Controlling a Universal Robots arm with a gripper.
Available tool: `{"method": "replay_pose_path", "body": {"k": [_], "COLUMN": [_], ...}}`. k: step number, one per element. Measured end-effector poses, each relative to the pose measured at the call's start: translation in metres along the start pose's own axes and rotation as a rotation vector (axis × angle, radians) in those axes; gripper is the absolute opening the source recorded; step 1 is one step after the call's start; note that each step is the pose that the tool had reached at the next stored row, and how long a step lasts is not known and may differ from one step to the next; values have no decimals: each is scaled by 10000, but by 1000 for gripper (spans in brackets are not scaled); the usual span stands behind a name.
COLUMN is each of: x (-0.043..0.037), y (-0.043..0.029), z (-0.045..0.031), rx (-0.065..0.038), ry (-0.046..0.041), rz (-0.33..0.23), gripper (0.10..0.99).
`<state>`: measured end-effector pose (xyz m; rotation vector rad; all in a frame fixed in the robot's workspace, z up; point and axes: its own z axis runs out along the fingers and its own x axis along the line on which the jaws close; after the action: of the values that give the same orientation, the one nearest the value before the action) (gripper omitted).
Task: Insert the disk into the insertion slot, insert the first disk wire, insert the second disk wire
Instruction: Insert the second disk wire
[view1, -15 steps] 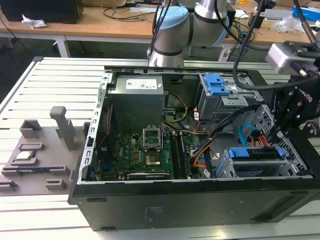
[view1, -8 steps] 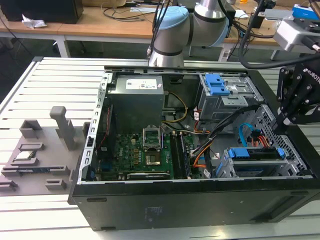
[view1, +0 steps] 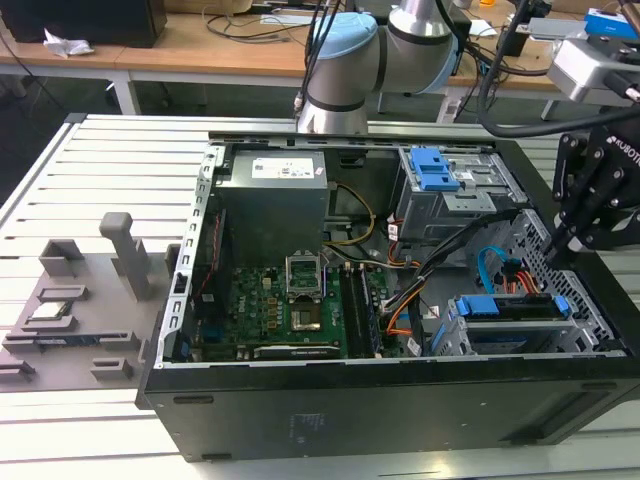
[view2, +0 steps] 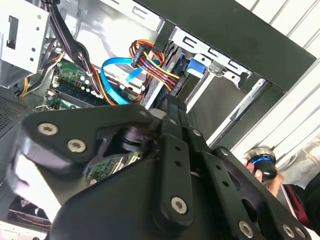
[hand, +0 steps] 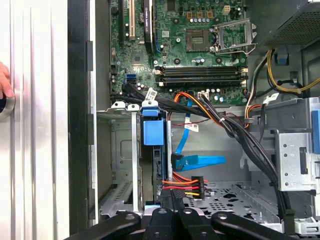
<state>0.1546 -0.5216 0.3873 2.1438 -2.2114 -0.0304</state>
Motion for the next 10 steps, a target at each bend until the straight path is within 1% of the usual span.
{"method": "replay_pose_path", "body": {"k": [3, 5, 7, 8, 9, 10], "x": [0, -1, -12, -17, -23, -28], "y": [0, 0, 22, 44, 85, 144], "z": [-1, -2, 29, 50, 78, 100], "rx": [1, 0, 0, 0, 0, 0], "ry": [0, 0, 2, 2, 3, 2], "rz": [0, 0, -1, -1, -2, -2], "gripper": [302, 302, 302, 302, 302, 302]}}
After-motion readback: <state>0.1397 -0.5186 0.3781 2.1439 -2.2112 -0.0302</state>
